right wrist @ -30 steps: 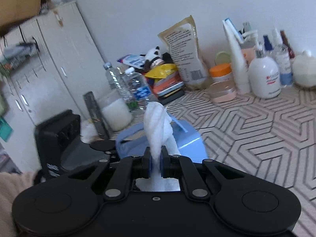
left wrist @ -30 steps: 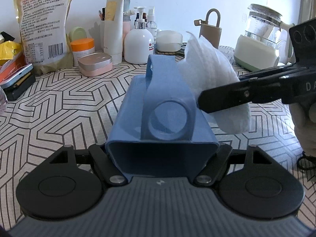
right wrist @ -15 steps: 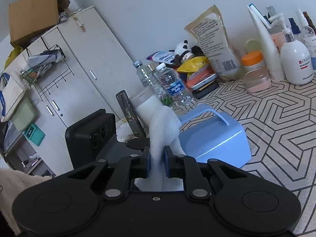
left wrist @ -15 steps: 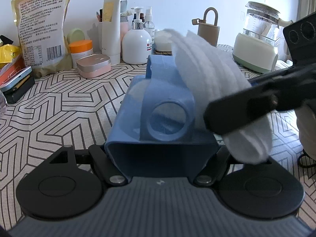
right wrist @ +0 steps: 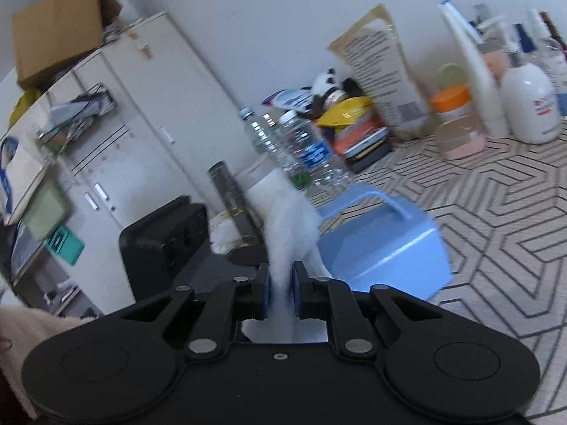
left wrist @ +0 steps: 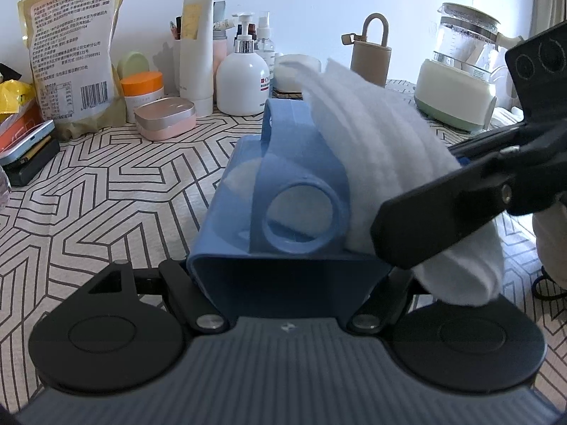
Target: Clean container
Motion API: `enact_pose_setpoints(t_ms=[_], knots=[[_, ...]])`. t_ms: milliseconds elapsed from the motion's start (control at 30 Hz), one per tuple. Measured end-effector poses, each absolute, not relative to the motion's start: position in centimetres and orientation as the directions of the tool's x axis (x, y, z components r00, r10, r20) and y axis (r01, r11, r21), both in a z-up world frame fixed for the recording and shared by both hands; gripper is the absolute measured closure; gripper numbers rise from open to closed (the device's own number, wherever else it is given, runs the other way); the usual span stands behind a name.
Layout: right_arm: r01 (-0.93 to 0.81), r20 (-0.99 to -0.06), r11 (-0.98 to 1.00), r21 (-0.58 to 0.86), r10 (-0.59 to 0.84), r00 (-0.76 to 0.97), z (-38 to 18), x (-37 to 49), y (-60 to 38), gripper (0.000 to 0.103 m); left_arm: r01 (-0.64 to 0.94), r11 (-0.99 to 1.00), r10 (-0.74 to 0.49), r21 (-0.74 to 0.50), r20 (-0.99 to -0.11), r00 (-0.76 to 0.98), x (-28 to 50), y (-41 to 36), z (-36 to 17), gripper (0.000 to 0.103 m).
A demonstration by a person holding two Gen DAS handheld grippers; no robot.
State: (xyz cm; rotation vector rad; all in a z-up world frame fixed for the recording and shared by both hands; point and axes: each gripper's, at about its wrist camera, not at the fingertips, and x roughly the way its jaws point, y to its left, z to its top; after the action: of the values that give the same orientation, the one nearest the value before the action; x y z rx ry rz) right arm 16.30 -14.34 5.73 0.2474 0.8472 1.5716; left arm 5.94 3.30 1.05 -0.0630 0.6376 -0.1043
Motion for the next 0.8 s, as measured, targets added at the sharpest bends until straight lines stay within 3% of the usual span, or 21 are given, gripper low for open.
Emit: enact_pose_setpoints(t_ms=[100,467,800], knots=[[-0.764,-0.312,0.052,0.643,0.929,-0.199,5.6,16.5,-14.5,0.092,0.079,0.993,-0.117,-0.09,-0.59,0.799,5.9,3.3,1.0,0.028],[-0.809,-0.351,0.135,0.572,0.932,-0.093,6.0,16.9,-15.3,0.092,0.084,0.993,-0.119,-0.086,-0.589,0.8,6.0,3.1,1.0,0.028],[-0.812,-0.331,0.076,0.579,0.932,-0.149,6.0,16.1,-14.6,0.092,0.086,0.991,-0.128,-0.1,-0.587,0.8,5.9,3.2,1.0,0.028]])
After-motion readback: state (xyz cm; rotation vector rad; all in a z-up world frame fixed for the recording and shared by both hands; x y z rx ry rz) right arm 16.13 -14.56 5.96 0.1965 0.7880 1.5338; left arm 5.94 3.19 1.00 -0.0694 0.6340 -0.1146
